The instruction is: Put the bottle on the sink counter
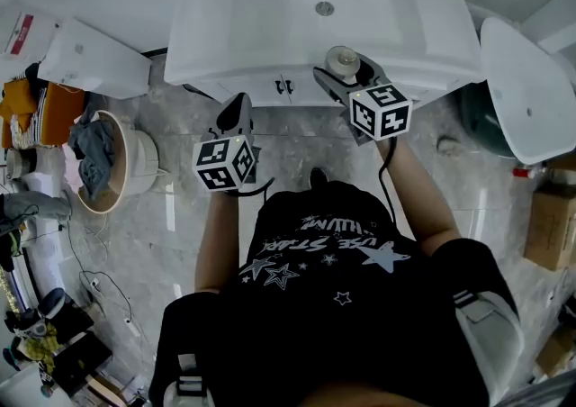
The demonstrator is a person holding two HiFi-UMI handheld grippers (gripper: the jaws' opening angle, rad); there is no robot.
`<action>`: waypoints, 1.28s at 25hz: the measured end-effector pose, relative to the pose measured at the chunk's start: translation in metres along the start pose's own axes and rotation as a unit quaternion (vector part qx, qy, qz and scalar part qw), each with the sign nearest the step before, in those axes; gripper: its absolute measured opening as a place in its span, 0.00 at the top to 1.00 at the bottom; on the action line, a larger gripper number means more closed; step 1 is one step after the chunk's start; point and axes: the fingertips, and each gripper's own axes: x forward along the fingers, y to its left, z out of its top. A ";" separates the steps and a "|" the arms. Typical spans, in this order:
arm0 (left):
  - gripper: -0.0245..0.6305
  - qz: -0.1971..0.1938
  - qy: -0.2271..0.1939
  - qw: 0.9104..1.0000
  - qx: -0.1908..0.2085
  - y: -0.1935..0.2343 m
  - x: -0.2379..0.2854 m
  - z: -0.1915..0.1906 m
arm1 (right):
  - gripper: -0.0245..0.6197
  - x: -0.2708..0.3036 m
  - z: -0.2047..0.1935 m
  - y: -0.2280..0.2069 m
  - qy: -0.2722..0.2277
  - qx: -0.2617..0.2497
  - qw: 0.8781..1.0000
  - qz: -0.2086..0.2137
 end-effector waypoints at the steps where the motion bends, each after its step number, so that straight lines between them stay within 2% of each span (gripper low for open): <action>1: 0.95 0.004 0.000 1.000 -0.001 0.002 0.004 0.002 | 0.46 0.006 0.002 -0.003 0.001 0.000 1.000 0.003; 14: 0.95 0.038 0.010 0.999 -0.018 0.048 0.026 0.013 | 0.46 0.076 0.013 0.004 0.027 0.000 0.999 0.045; 23: 0.95 0.034 0.006 0.999 -0.021 0.100 0.075 0.025 | 0.46 0.142 0.020 -0.005 0.038 -0.007 0.998 0.046; 32: 0.95 0.033 0.013 0.999 -0.033 0.172 0.147 0.053 | 0.46 0.250 0.044 -0.018 0.058 -0.014 0.997 0.058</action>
